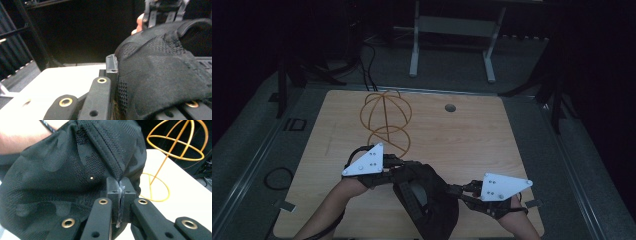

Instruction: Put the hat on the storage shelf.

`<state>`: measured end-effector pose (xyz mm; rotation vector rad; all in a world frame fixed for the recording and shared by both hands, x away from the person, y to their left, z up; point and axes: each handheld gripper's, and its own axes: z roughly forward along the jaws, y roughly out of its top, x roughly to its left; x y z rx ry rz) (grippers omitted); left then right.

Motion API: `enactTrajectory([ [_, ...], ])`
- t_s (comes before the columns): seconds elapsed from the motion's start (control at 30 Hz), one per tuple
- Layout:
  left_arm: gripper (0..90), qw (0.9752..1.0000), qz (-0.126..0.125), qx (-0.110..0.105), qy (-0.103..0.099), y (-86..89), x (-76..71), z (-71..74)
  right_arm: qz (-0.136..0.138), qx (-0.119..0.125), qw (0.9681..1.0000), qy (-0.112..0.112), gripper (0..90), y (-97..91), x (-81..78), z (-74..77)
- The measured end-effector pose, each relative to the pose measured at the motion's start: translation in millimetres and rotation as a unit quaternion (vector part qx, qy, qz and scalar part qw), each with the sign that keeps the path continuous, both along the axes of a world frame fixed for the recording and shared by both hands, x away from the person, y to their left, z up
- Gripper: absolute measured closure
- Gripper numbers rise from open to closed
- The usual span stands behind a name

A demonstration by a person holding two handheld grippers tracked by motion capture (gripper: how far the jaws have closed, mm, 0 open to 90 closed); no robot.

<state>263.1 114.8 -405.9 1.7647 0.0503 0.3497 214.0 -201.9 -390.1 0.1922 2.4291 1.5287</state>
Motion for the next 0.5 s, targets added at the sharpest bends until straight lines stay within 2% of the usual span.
enactTrajectory([
  [0.13, 87.8, 0.9997, 0.024, 0.007, -0.003, -3.7, 1.4, 1.6, -0.011, 0.011, 0.9998, 0.013, 88.8, -3.5, 2.8, 2.8],
  [0.17, 86.4, 0.9992, 0.039, 0.011, -0.005, -5.3, 1.1, 2.5, -0.017, 0.012, 0.9997, 0.014, 88.9, -4.5, 3.4, 3.6],
  [0.27, 76.1, 0.9976, 0.065, 0.021, 0.010, -7.1, 1.4, 5.9, -0.031, 0.018, 0.9993, 0.015, 88.9, -9.4, 5.3, 6.7],
  [0.3, 72.0, 0.9974, 0.067, 0.021, 0.017, -6.4, 1.7, 6.9, -0.040, 0.021, 0.9989, 0.015, 88.9, -12.1, 5.8, 8.4],
  [0.4, 68.7, 0.9963, 0.076, 0.018, 0.037, -3.3, 3.2, 9.7, -0.056, 0.025, 0.9981, 0.012, 88.8, -18.4, 7.4, 11.7],
  [0.47, 68.7, 0.9954, 0.085, 0.016, 0.041, -0.6, 3.1, 11.6, -0.062, 0.031, 0.9975, 0.012, 88.9, -22.8, 8.8, 13.5],
  [0.5, 68.7, 0.9950, 0.091, 0.019, 0.037, 0.2, 2.5, 12.3, -0.069, 0.034, 0.9970, 0.011, 88.8, -25.3, 9.5, 14.6],
])
